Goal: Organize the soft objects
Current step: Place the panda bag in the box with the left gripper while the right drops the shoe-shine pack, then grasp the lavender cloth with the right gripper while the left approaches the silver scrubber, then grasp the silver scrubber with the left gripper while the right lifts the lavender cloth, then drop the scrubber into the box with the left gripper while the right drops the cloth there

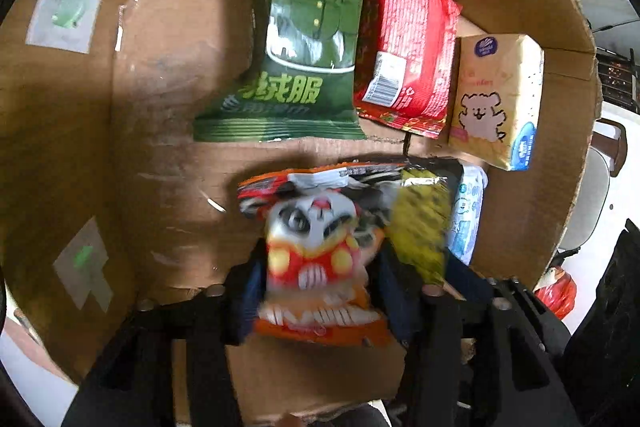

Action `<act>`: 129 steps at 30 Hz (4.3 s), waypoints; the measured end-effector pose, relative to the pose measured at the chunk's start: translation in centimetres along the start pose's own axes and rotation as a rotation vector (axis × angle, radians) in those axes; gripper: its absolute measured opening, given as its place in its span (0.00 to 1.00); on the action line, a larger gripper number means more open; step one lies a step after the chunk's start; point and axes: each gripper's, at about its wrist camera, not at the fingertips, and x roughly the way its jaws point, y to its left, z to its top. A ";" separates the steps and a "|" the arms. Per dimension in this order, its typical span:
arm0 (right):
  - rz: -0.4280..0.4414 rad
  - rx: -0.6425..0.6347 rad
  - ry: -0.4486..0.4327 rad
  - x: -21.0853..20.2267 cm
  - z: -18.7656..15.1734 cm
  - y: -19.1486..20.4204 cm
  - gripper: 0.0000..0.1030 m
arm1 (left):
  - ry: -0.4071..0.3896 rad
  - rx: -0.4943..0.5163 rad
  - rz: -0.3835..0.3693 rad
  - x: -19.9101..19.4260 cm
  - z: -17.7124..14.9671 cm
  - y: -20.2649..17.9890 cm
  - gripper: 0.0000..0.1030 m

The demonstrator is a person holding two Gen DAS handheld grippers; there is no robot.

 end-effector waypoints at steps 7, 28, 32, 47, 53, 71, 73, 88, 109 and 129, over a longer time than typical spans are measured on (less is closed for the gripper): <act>-0.032 -0.005 -0.038 -3.2 -0.7 -0.1 0.72 | -0.124 0.031 0.072 -4.6 -2.6 -1.5 0.87; 0.157 0.153 -0.304 -10.0 -13.5 -1.4 1.00 | -0.681 0.028 0.324 -11.8 -18.6 0.5 0.98; 0.264 0.286 -0.237 -4.7 -15.8 -2.9 0.97 | -0.542 -0.082 0.245 -7.2 -19.8 4.9 0.98; 0.342 0.437 -0.118 7.3 -14.2 -1.7 0.34 | -0.399 -0.248 0.175 -0.9 -19.9 11.7 0.97; 0.152 0.275 -0.123 4.5 -16.8 -3.4 0.33 | -0.301 -0.223 0.059 1.2 -17.3 10.7 0.97; -0.067 0.118 -0.146 1.6 -20.6 -7.7 0.68 | -0.276 -0.133 0.179 7.2 -16.0 8.0 0.43; -0.071 0.109 -0.138 1.4 -20.4 -8.4 0.68 | -0.286 -0.122 0.182 6.9 -17.2 8.7 0.45; -0.087 0.073 -0.023 6.2 -18.3 -8.4 0.62 | -0.290 -0.158 0.120 5.2 -16.0 9.7 0.56; 0.167 -0.014 -0.096 -1.9 -21.1 -5.1 0.38 | -0.422 0.002 0.010 -0.7 -23.1 2.2 0.40; 0.395 -0.014 -0.199 -6.6 -2.8 3.4 0.38 | -0.323 0.112 0.294 -11.7 -2.9 -1.0 0.40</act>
